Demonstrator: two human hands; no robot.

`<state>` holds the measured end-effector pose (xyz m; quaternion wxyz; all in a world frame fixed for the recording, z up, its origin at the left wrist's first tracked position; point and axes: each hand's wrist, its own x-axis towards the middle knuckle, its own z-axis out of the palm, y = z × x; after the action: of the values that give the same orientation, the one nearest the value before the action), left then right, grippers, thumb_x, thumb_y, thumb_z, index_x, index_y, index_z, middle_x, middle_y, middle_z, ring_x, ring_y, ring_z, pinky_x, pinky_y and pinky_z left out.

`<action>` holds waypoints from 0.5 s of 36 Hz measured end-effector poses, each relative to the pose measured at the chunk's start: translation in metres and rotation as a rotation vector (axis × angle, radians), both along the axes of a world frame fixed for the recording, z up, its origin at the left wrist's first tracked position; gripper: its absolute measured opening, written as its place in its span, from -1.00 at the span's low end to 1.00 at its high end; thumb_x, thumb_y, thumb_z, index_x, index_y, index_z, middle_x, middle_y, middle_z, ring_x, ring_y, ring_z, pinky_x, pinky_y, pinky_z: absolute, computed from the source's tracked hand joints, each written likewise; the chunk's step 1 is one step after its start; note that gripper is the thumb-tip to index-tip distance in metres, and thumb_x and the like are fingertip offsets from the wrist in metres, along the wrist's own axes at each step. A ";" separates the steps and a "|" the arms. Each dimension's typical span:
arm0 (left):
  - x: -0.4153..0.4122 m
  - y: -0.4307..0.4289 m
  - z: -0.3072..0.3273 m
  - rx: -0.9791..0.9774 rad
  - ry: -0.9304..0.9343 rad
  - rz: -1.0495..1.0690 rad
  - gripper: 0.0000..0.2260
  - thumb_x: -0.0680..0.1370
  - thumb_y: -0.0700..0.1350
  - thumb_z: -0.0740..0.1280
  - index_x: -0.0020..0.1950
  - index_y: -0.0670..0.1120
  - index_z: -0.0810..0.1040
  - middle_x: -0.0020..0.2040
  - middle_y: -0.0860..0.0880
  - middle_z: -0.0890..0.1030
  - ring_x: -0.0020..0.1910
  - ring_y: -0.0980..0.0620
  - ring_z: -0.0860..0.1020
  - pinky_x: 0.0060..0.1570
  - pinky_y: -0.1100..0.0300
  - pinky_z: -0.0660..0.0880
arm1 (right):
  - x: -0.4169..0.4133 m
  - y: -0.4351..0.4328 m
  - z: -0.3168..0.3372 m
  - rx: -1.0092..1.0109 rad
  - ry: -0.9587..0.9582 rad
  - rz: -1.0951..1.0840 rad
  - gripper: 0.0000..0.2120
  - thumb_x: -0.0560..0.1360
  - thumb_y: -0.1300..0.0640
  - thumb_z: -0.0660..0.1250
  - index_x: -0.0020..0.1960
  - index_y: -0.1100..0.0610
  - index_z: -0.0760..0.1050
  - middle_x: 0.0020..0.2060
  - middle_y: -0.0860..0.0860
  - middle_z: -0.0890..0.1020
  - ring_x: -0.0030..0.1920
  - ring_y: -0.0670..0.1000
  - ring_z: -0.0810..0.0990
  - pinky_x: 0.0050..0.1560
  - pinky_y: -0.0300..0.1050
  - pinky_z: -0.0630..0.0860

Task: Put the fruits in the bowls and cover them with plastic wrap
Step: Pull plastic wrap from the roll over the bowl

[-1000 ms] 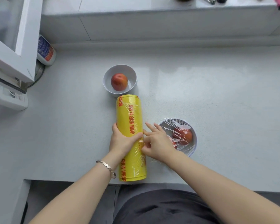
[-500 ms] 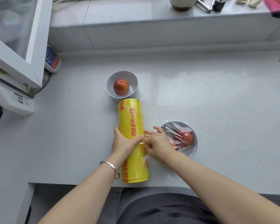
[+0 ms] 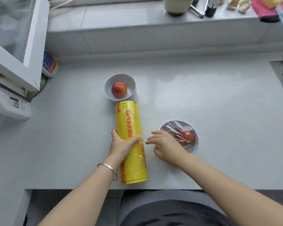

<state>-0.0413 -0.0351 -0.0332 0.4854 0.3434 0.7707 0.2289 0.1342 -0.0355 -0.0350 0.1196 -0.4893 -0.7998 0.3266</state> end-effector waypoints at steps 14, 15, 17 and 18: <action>0.001 0.000 -0.001 -0.011 0.019 -0.009 -0.16 0.35 0.05 0.51 0.46 -0.03 0.06 0.28 -0.11 0.45 0.15 -0.13 0.50 0.10 -0.05 0.48 | 0.011 -0.013 0.005 -0.030 0.168 0.013 -0.64 0.33 0.11 0.06 -0.30 0.12 0.64 -0.15 0.01 0.69 0.11 0.05 0.59 0.35 0.05 0.28; 0.002 0.001 -0.001 -0.010 0.020 -0.012 -0.16 0.35 0.05 0.50 0.45 -0.03 0.06 0.28 -0.11 0.45 0.15 -0.13 0.50 0.11 -0.06 0.48 | 0.013 -0.014 0.010 -0.131 0.206 -0.048 -0.63 0.34 0.05 0.07 -0.21 0.13 0.65 -0.09 0.01 0.68 0.17 0.01 0.54 0.40 -0.03 0.20; 0.002 0.001 -0.001 -0.007 0.024 -0.014 -0.17 0.36 0.04 0.50 0.45 -0.03 0.07 0.28 -0.11 0.45 0.15 -0.13 0.50 0.11 -0.07 0.48 | 0.015 -0.015 0.020 -0.230 0.244 -0.087 -0.56 0.31 -0.05 0.06 -0.04 0.09 0.62 -0.02 -0.04 0.65 0.20 -0.09 0.49 0.43 -0.14 0.10; 0.003 0.001 -0.001 -0.005 0.025 -0.013 -0.17 0.36 0.03 0.51 0.45 -0.04 0.07 0.28 -0.12 0.45 0.14 -0.13 0.50 0.10 -0.05 0.48 | 0.013 -0.015 0.023 -0.245 0.230 -0.061 -0.49 0.28 -0.09 0.04 0.03 0.08 0.59 -0.02 -0.07 0.64 0.17 -0.11 0.48 0.44 -0.17 0.07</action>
<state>-0.0384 -0.0341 -0.0339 0.4782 0.3500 0.7749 0.2197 0.1469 -0.0508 -0.0120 0.1597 -0.4834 -0.7198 0.4718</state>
